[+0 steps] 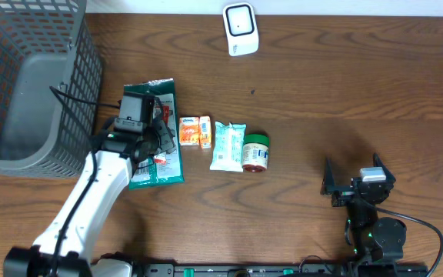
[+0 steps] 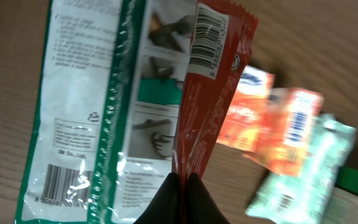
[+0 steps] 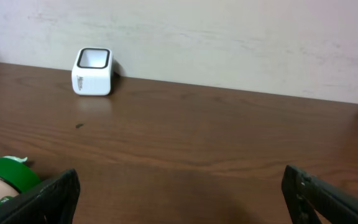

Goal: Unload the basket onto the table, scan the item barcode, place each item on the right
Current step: 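Carry the red package out and lay it on the glove package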

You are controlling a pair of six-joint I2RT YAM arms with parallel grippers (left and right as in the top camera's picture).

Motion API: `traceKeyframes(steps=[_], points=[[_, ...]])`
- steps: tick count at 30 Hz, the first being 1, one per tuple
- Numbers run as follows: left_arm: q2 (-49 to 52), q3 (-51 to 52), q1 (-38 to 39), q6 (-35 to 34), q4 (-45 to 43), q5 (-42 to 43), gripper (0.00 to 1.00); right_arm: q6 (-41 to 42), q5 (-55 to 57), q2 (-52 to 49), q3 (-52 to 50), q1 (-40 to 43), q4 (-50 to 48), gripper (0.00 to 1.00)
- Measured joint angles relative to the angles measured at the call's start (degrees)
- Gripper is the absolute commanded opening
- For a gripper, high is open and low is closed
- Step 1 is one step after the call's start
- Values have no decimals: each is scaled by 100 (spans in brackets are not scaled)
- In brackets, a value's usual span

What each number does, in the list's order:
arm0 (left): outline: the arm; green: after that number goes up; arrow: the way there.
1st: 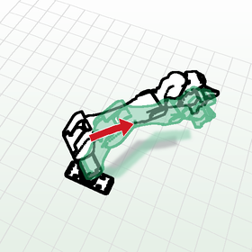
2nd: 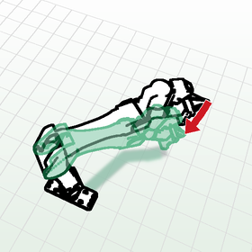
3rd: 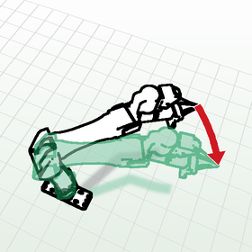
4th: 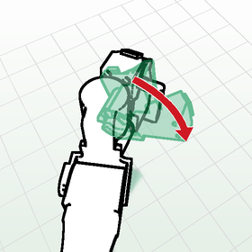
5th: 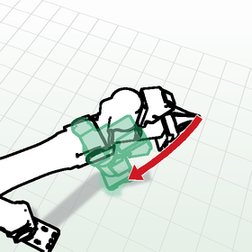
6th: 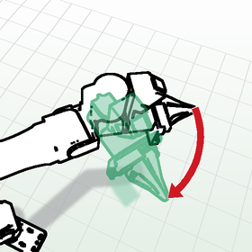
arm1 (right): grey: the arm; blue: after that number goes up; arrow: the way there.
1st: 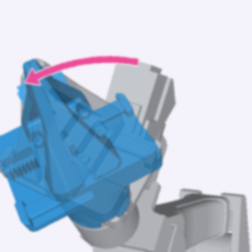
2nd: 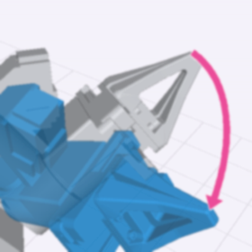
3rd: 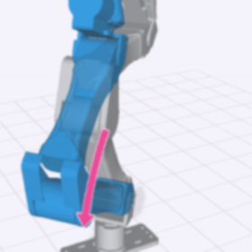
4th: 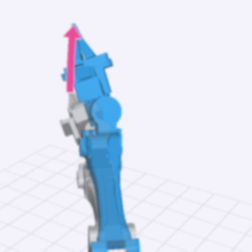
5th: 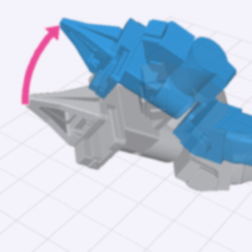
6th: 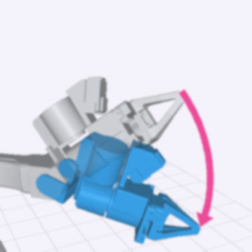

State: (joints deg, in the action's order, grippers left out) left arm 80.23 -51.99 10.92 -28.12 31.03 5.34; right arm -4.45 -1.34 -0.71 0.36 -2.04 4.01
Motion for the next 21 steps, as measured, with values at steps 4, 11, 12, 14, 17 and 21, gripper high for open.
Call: traceKeyframes(steps=[4, 11, 12, 14, 17, 21], points=[[317, 7, 7, -68, -111, -140, 8, 0, 0, 0, 0, 0, 0, 99], [933, 7, 90, -85, -138, -190, 9, 0, 0, 0, 0, 0, 0, 99], [981, 7, 98, -83, -142, -188, 13, 0, 0, 0, 0, 0, 0, 99], [1034, 7, 98, -50, -153, -190, 28, 0, 0, 0, 0, 0, 0, 99], [1003, -4, 98, 48, -133, -210, 51, 0, 0, 0, 0, 0, 0, 99], [761, -210, 98, 210, 48, -225, 55, 0, 0, 0, 0, 0, 0, 99]])
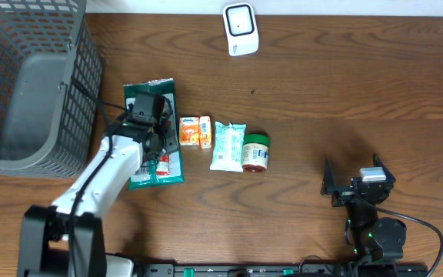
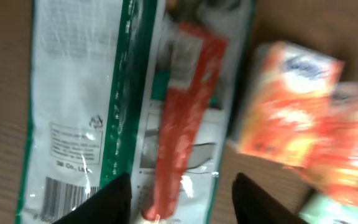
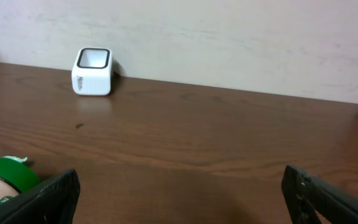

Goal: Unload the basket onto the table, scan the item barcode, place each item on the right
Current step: 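Carry the red package out and lay it on the glove package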

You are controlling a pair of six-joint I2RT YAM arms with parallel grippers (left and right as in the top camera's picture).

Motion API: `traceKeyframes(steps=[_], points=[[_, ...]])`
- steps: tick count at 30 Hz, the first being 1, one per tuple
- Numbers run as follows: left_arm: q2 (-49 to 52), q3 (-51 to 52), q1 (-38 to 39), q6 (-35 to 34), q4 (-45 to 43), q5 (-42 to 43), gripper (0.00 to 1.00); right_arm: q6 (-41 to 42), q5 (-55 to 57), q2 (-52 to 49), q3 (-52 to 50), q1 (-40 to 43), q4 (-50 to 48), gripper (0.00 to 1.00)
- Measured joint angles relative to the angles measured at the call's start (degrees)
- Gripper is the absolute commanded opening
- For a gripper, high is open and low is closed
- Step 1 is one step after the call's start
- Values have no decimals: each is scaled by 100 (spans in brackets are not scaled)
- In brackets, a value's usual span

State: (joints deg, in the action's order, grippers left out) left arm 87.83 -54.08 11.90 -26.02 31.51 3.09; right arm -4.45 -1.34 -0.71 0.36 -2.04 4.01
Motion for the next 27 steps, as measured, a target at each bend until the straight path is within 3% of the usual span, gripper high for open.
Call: traceKeyframes(steps=[2, 10, 20, 27], points=[[-295, -256, -2, 136, 179, -7, 61, 0, 0, 0, 0, 0, 0, 99], [-1314, -1580, -501, 579, 839, -39, 61, 0, 0, 0, 0, 0, -2, 99], [-1379, -1613, -1657, 979, 914, -256, 61, 0, 0, 0, 0, 0, 0, 99], [-1379, -1613, -1707, 1174, 918, 107, 61, 0, 0, 0, 0, 0, 0, 99]])
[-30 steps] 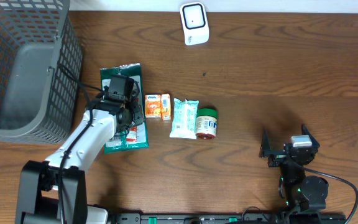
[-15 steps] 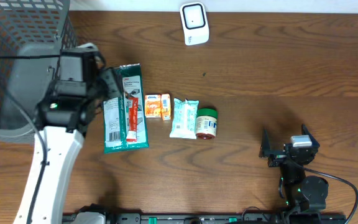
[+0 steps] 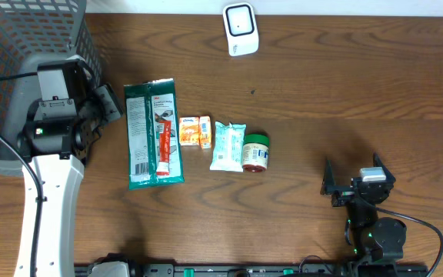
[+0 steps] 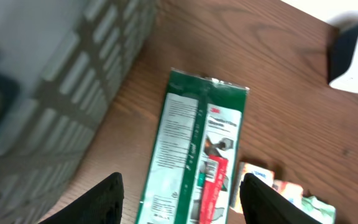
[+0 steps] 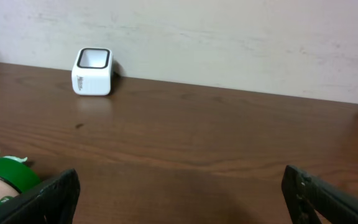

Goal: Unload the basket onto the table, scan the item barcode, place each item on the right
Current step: 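Carry the red package out and lay it on the glove package, then withdraw the left gripper to the basket edge and hold still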

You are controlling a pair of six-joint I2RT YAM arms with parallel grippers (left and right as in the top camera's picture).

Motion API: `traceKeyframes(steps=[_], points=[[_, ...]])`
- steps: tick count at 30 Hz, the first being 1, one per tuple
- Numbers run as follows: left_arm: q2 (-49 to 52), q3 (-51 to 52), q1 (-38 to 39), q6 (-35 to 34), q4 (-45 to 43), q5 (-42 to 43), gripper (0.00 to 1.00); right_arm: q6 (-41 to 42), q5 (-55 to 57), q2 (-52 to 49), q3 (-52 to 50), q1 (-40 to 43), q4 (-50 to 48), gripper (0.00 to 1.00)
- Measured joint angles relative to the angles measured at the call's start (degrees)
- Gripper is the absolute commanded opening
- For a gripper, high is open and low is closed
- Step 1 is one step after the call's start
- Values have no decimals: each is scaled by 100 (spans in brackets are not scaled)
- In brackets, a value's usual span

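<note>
A red snack bar (image 3: 162, 143) lies lengthwise on a green and white package (image 3: 140, 131); in the left wrist view the bar (image 4: 214, 185) shows its barcode end on the package (image 4: 182, 146). My left gripper (image 3: 103, 105) stands open and empty, raised to the left of them beside the basket, and the wrist view shows the gripper (image 4: 184, 202) with jaws wide apart. The white scanner (image 3: 240, 29) stands at the table's far edge, also seen as the scanner (image 5: 92, 70). My right gripper (image 3: 358, 185) rests open at the front right.
A grey mesh basket (image 3: 21, 85) fills the far left corner. To the right of the package lie two orange packets (image 3: 194, 131), a pale tissue pack (image 3: 228, 145) and a green-lidded jar (image 3: 255, 151) in a row.
My left gripper, then open low over the red bar on the package, now sits higher and further left, next to the basket. The bar stays on the package. The right arm is unchanged.
At first my left gripper was shut on the red bar, holding it above the green package. Then it was open with the bar lying on the package. Now the arm has drawn back beside the basket, empty.
</note>
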State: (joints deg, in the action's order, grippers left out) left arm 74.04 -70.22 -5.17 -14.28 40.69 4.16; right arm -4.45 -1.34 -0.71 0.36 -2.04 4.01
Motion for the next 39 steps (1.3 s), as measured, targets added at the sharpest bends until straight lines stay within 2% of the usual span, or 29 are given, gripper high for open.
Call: traceKeyframes(steps=[7, 11, 20, 21, 39], points=[[-7, 0, 0, 85, -61, 509, 62, 0, 0, 0, 0, 0, 0, 99], [-131, -46, 0, 103, -125, 706, 67, 0, 0, 0, 0, 0, 0, 99], [-529, -962, -42, 107, -319, 776, 68, 0, 0, 0, 0, 0, 0, 99], [-568, -984, -42, 107, -321, 776, 85, 0, 0, 0, 0, 0, 0, 99], [-455, -986, -42, 109, 424, 776, 86, 0, 0, 0, 0, 0, 0, 99]])
